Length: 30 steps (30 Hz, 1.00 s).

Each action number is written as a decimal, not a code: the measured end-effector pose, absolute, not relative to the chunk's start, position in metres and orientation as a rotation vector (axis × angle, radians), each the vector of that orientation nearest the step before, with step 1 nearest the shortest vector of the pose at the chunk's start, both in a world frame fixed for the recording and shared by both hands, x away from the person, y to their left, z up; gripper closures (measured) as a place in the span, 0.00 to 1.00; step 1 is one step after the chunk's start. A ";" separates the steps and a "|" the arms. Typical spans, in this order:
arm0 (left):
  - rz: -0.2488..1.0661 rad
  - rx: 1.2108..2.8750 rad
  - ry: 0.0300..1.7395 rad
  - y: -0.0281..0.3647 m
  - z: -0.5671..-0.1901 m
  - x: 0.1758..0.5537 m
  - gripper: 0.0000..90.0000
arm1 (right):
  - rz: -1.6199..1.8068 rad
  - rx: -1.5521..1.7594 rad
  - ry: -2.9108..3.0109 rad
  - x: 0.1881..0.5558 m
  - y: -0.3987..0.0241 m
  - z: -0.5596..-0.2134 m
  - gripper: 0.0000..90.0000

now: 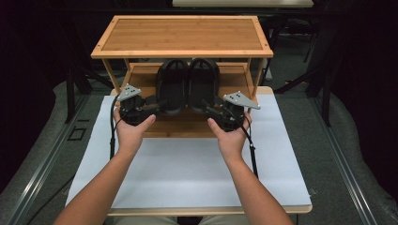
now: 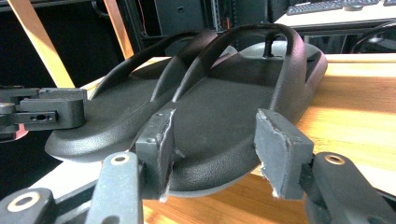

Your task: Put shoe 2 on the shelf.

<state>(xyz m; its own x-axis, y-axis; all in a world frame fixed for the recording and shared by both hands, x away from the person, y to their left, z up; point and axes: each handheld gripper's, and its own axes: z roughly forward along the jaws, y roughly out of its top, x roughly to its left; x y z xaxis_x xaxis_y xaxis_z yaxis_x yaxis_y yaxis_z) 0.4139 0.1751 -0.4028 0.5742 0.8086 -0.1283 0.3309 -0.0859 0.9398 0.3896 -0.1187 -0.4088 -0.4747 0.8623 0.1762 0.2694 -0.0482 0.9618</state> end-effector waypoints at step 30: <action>0.514 1.655 0.971 0.178 -0.403 0.416 0.51 | 1.548 1.204 1.738 0.391 -0.119 -0.408 0.53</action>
